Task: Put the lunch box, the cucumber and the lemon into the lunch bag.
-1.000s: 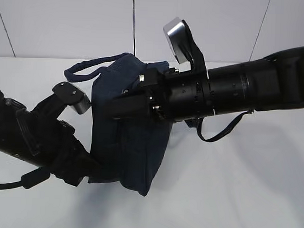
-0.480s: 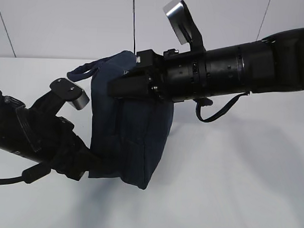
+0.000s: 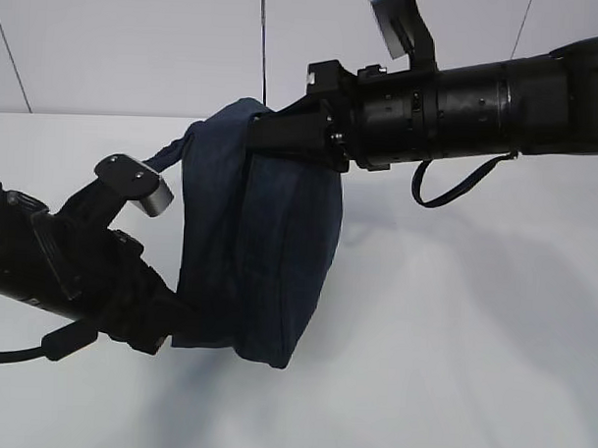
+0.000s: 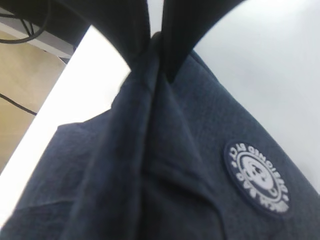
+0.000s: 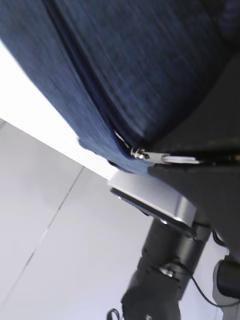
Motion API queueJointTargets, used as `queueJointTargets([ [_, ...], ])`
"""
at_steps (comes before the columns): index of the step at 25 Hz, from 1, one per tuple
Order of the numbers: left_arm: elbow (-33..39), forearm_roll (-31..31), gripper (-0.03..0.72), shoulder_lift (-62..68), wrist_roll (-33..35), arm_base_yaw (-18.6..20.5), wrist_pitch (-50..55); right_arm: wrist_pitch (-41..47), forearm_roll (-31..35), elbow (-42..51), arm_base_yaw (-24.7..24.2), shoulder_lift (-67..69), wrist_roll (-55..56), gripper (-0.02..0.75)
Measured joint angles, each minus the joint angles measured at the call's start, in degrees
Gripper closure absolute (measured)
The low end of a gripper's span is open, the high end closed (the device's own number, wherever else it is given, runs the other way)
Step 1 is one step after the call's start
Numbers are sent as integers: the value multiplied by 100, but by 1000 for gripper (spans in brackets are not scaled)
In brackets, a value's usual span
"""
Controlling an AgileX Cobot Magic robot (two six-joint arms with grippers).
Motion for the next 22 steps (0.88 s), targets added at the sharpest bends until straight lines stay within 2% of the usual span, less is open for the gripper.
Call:
queueJointTargets([
  [2, 21, -55, 692, 0, 0, 0, -37, -23, -50, -41, -51, 0, -9, 738],
  [5, 179, 138, 693, 66, 12, 0, 2, -128, 424, -238, -193, -42, -44, 738],
  [8, 230, 240, 693, 77, 21, 0, 89, -46, 585, -390, -258, -53, -44, 738],
  [16, 230, 249, 693, 77, 21, 0, 103, 124, 413, -495, -258, -53, -116, 738],
  [22, 230, 184, 694, 77, 21, 0, 112, 932, 317, -496, -258, -53, -730, 736],
])
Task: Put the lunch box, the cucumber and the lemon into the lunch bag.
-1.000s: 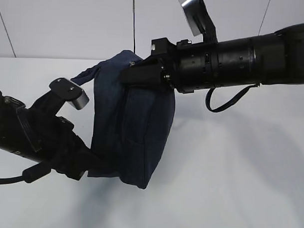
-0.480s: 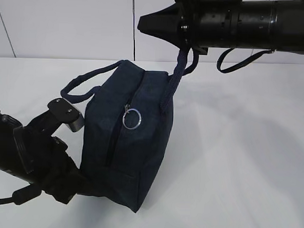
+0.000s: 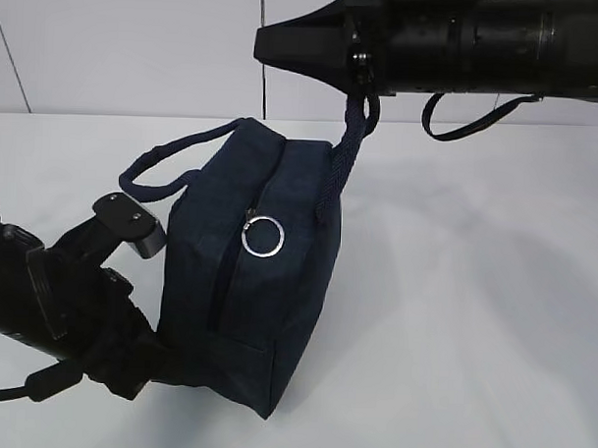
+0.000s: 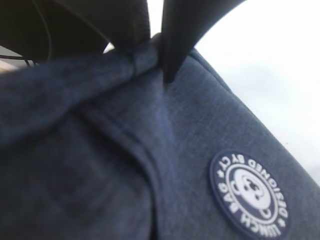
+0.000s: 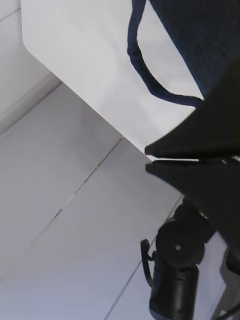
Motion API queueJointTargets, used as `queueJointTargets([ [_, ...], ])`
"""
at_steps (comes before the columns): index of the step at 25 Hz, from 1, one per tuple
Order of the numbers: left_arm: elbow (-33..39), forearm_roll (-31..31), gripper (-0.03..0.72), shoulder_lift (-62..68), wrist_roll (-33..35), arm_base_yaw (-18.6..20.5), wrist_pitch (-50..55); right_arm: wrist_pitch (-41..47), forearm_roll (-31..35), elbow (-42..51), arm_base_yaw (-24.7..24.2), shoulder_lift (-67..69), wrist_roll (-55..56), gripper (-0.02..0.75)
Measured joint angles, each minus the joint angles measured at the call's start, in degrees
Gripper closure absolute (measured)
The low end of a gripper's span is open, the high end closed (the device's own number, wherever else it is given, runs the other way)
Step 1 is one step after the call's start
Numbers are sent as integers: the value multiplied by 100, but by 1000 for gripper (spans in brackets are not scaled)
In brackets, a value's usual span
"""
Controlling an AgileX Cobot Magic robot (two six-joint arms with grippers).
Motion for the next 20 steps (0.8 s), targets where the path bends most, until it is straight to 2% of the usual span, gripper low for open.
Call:
queueJointTargets([
  [2, 0, -12, 693, 0, 0, 0, 0, 241, -266, -10, 0, -12, -57, 701],
  [6, 0, -86, 692, 0, 0, 0, 0, 537, -1566, -200, 0, -77, 44, 489],
  [8, 0, -154, 692, 0, 0, 0, 12, 623, -2233, -358, 0, -116, 244, 429],
  [11, 0, -219, 691, 0, 0, 0, 12, 709, -3195, -686, 0, -127, 545, 411],
  [14, 0, -254, 691, 0, 0, 0, 23, 785, -3863, -936, 0, -139, 866, 411],
  [20, 0, -409, 686, 0, 0, 0, 23, 842, -4666, -1017, 155, -150, 1166, 411],
])
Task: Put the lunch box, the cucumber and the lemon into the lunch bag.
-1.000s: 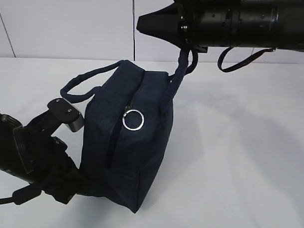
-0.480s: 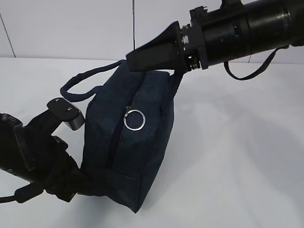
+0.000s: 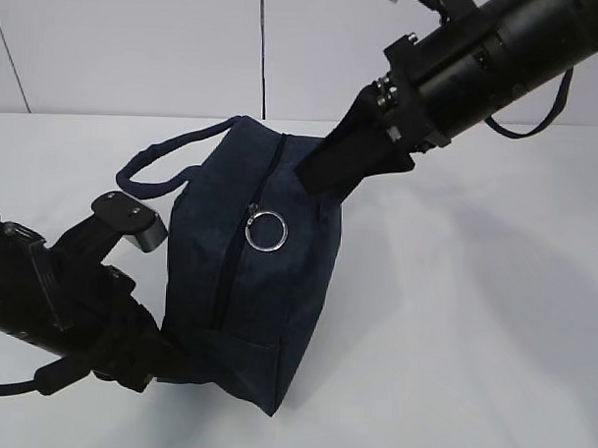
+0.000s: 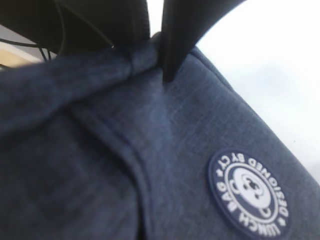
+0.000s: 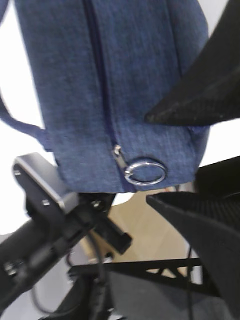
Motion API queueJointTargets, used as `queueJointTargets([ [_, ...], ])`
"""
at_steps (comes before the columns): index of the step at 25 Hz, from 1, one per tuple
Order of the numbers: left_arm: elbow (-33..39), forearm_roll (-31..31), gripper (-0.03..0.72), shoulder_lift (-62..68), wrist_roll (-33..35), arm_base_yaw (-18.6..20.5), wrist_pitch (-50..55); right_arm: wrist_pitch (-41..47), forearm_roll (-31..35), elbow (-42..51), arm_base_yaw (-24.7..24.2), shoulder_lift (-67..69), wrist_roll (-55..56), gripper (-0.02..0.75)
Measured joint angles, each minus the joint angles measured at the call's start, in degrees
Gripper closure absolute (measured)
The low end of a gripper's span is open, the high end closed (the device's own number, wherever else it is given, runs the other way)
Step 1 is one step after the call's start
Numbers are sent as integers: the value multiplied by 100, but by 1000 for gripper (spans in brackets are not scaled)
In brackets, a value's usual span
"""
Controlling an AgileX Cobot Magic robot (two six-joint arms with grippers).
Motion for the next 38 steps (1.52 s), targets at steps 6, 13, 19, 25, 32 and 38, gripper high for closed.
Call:
queueJointTargets([
  [6, 5, -15, 679, 3, 0, 0, 0, -542, -644, 0, 478, 0, 241, 412],
  [13, -16, -36, 670, 13, 0, 0, 0, -688, -737, 0, 630, 50, 291, 413],
  [19, -16, -44, 666, 13, 0, 0, 0, -677, -737, 0, 630, 322, 369, 414],
  [25, -16, -58, 662, 13, 0, 0, 0, -596, -703, 0, 632, 389, 479, 417],
  [32, -16, -58, 659, 13, 0, 0, -21, -152, -703, 0, 632, 389, 620, 417],
  [38, -16, -58, 658, 13, 0, 0, -21, 58, -703, 0, 632, 389, 629, 446],
])
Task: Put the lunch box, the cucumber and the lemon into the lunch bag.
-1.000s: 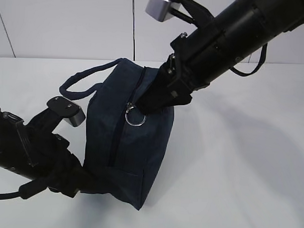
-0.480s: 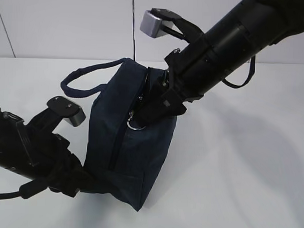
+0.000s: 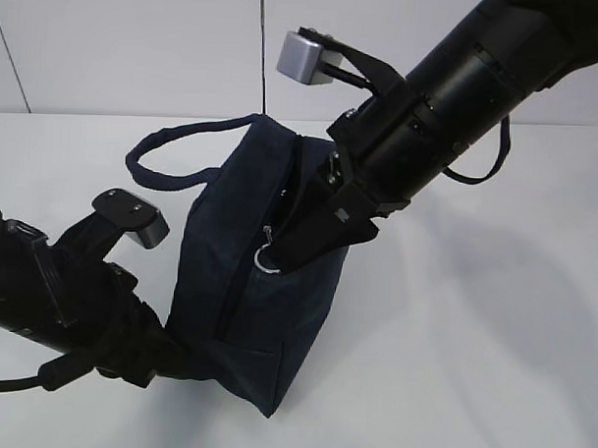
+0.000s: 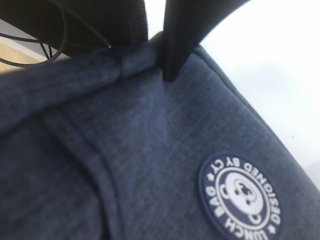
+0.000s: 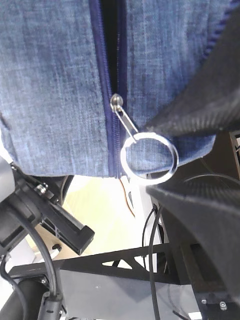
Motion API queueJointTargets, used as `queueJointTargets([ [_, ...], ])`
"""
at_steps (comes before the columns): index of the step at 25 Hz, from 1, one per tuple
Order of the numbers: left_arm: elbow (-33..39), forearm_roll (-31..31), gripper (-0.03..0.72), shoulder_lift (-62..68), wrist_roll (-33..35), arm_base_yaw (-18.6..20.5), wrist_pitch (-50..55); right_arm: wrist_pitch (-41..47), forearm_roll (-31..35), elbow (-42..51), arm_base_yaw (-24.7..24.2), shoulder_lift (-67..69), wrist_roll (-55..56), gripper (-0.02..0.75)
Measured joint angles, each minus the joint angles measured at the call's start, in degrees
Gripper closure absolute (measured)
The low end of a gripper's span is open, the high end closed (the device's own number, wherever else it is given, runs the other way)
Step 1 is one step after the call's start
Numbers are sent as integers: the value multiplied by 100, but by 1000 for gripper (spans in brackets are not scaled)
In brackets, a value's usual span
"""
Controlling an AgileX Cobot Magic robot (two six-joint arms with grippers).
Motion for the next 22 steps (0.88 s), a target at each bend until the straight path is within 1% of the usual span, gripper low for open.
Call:
queueJointTargets([
  [5, 0, 0, 658, 0, 0, 0, -14, 15, 0, 0, 0, 0, 0, 496],
  [9, 0, 0, 658, 0, 0, 0, -13, 15, 0, 0, 0, 0, 0, 512],
  [20, 0, 0, 658, 0, 0, 0, -39, 41, 209, 0, 0, 6, 0, 512],
  [22, 0, 0, 658, 0, 0, 0, -39, 41, 182, 0, 0, 62, 0, 491],
])
